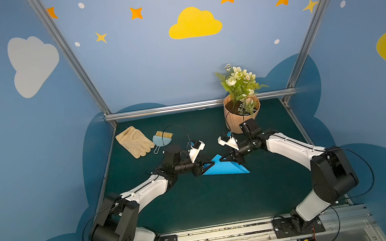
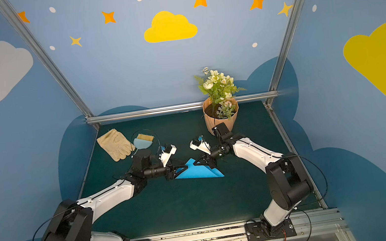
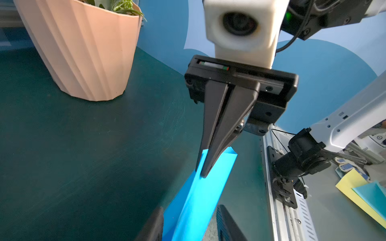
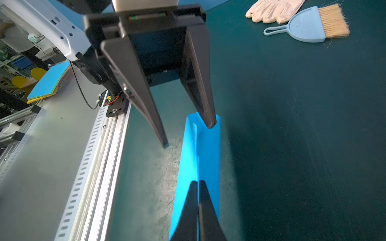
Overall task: Fold the square paper diagonally
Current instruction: Fold the paper at the center of the board.
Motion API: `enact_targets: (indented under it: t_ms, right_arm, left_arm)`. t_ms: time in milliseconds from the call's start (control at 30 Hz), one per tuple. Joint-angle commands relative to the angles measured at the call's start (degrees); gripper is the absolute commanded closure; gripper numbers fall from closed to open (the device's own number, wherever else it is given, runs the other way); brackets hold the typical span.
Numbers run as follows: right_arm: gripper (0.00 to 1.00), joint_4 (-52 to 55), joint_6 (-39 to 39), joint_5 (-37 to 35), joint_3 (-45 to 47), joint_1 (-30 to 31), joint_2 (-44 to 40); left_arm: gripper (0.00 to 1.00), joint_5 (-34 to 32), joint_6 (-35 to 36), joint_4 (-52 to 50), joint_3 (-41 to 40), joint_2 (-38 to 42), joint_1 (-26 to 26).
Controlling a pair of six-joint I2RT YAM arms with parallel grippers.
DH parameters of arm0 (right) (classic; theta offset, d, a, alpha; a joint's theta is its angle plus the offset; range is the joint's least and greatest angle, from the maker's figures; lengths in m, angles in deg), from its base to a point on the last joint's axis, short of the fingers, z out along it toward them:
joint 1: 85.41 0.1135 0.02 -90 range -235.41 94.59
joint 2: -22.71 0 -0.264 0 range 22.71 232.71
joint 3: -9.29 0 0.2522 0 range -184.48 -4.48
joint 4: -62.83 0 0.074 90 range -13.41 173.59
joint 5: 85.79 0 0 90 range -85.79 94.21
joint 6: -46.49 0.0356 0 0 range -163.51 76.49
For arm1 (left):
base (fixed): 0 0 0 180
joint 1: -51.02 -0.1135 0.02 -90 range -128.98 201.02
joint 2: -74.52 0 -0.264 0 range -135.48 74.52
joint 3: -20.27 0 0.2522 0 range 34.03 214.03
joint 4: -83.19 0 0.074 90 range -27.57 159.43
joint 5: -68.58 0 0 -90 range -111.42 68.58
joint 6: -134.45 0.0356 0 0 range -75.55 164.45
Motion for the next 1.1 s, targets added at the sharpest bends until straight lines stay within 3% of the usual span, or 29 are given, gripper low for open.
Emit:
enact_targets:
  t_ms: [0, 133, 300, 467, 667, 800, 1067]
  right_arm:
    - [1.0, 4.97, -3.88, -0.79, -1.45, -0.39, -1.62]
    - [1.0, 6.3, -5.14, 0.56, -1.94, -0.93, -1.99]
    - [1.0, 8.42, -6.86, 2.25, -2.17, -1.06, -2.3]
    - [1.0, 10.9, -9.9, 5.0, -2.27, -1.03, -2.97]
    - [1.0, 11.64, -11.89, 6.72, -2.5, -0.94, -2.78]
    - [1.0, 12.08, -12.2, 7.02, -3.22, -0.47, -1.84]
    - [1.0, 13.57, -12.95, 5.68, -4.83, 0.48, -0.97]
  left_arm:
    - [0.51, 5.88, 1.55, -6.45, 1.32, 3.23, -2.22]
    - [0.51, 4.83, 5.81, -12.6, 0.59, 5.97, -3.37]
    - [0.52, -1.33, 7.76, -9.25, -2.28, 7.47, -3.6]
    - [0.5, -1.9, 13.31, -11.39, -2.0, 6.55, -3.72]
    - [0.44, 7.36, 13.03, -3.85, -1.9, 6.07, -3.66]
    - [0.4, 10.53, 13.52, -4.87, 1.7, 3.63, -1.76]
    - [0.45, 13.59, 16.21, -10.83, 9.96, -3.74, 1.86]
